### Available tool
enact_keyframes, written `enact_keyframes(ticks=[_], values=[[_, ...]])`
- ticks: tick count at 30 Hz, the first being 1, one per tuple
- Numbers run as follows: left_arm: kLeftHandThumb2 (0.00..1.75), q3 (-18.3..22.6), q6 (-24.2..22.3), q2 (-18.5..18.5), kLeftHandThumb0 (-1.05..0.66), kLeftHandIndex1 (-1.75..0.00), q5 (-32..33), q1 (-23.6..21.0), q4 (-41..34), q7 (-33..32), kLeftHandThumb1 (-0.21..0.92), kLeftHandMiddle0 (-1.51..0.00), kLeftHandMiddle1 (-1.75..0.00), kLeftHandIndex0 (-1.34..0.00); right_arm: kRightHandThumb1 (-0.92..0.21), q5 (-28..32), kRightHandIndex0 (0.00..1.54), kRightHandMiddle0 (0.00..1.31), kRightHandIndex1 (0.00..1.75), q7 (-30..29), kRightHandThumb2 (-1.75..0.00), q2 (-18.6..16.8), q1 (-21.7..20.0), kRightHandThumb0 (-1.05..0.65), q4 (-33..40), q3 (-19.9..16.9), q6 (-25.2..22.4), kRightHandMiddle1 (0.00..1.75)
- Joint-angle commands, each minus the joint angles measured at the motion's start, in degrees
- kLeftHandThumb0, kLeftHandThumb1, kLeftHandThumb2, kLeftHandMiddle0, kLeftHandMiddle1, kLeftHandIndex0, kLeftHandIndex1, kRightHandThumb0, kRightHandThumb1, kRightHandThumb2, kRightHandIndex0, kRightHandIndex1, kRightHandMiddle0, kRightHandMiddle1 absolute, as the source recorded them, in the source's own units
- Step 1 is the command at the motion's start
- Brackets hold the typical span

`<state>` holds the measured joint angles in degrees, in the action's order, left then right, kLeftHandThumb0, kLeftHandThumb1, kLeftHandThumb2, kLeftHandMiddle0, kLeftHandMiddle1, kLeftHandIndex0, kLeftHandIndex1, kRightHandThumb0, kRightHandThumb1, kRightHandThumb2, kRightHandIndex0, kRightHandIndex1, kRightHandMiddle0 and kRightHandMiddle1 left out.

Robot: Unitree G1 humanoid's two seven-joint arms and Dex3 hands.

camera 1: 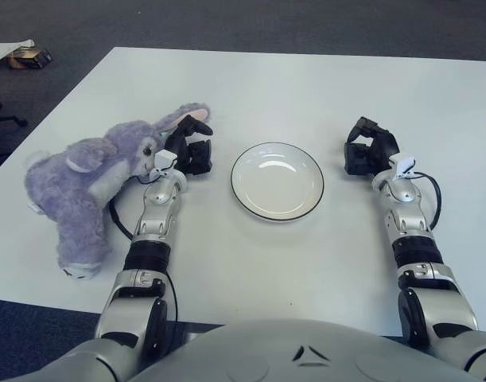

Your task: Put the doll into the plate.

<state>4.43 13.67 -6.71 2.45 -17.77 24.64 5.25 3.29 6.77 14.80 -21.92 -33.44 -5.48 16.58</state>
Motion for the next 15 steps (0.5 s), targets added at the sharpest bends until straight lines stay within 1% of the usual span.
enact_keyframes(ticks=[1, 4, 9, 12, 15], values=[[1.15, 0.0, -1.9, 0.1, -0.44, -1.75, -0.5, 0.7, 2.1, -0.7, 0.45, -1.15, -1.75, -0.51, -0.28, -2.0, 1.31, 0.65, 1.75, -0.3, -1.36, -0.6, 0.9, -0.5, -4.8, 0.9, -1.6, 1.75], [1.15, 0.0, -1.6, 0.1, -0.44, -1.75, -0.7, -0.3, 2.0, -0.9, 0.45, -1.14, -1.75, -0.5, -0.28, -2.1, 1.31, 0.64, 1.75, -0.6, -1.36, -0.5, -0.6, -0.49, -6.8, 1.0, -1.2, 1.75], [1.14, -0.2, 0.8, -0.4, -0.44, -1.75, -1.5, -1.3, 2.7, -0.7, 0.46, -1.13, -1.75, -0.5, -0.29, -1.9, 1.3, 0.63, 1.75, -0.6, -1.34, -0.5, -2.0, -0.49, -8.6, 0.9, -0.6, 1.75], [1.14, 0.0, 1.1, -1.1, -0.44, -1.75, -1.5, -2.6, 1.2, -0.3, 0.46, -1.13, -1.75, -0.5, -0.3, -1.4, 1.3, 0.63, 1.75, -0.2, -1.34, -0.5, -2.9, -0.49, -9.2, 0.7, -0.2, 1.75], [1.14, 0.1, 2.3, -1.8, -0.44, -1.75, -1.1, -3.2, 1.6, 0.7, 0.46, -1.14, -1.75, -0.5, -0.3, -0.8, 1.29, 0.63, 1.75, 0.2, -1.34, -0.4, -3.3, -0.49, -8.9, 0.3, 0.0, 1.75]])
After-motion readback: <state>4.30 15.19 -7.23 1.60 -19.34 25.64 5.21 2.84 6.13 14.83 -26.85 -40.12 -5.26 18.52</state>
